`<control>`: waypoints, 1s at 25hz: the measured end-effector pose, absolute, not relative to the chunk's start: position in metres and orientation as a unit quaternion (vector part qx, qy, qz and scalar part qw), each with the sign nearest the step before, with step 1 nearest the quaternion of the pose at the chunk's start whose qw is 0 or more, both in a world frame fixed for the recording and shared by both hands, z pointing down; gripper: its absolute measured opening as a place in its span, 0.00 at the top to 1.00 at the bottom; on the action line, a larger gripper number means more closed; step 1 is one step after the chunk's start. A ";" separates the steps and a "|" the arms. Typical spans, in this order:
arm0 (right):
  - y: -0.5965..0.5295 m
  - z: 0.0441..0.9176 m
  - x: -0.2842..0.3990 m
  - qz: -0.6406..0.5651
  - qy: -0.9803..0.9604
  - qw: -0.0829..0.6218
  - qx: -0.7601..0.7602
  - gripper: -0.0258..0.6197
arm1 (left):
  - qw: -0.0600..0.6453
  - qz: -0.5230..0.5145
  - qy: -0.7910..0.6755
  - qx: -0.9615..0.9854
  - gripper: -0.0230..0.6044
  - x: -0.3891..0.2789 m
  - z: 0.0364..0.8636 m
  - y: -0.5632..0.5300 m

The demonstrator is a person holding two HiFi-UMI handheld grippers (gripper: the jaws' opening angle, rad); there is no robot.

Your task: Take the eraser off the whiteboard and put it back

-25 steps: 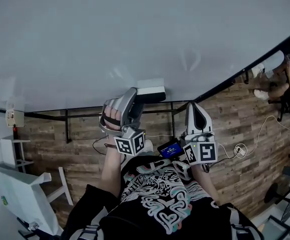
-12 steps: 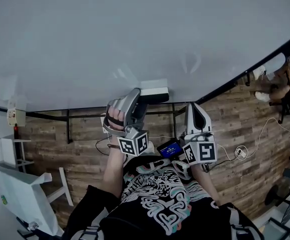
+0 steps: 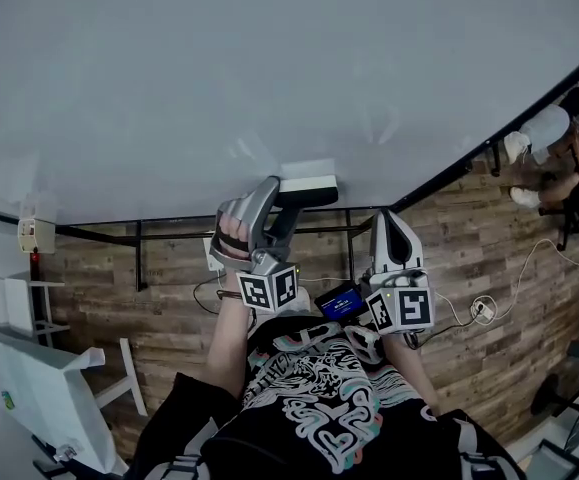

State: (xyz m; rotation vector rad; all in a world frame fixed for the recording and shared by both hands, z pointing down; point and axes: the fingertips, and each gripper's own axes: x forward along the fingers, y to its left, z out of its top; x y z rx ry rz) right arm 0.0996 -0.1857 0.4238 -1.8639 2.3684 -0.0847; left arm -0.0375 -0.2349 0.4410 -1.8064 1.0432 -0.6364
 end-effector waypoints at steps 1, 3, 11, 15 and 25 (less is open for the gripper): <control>-0.184 0.424 0.100 -0.028 0.785 0.063 -0.616 0.94 | 0.459 -0.260 0.424 -0.736 0.38 -0.038 0.442 -0.234; -0.182 0.423 0.100 -0.026 0.785 0.063 -0.616 0.94 | 0.454 -0.260 0.425 -0.739 0.36 -0.039 0.443 -0.234; -0.171 0.423 0.100 -0.029 0.789 0.065 -0.610 0.94 | 0.420 -0.260 0.441 -0.749 0.34 -0.049 0.448 -0.227; -0.159 0.420 0.098 -0.025 0.796 0.066 -0.601 0.94 | 0.363 -0.231 0.476 -0.767 0.33 -0.063 0.448 -0.219; -0.126 0.418 0.096 -0.028 0.813 0.071 -0.578 0.94 | 0.221 -0.145 0.543 -0.797 0.40 -0.094 0.443 -0.178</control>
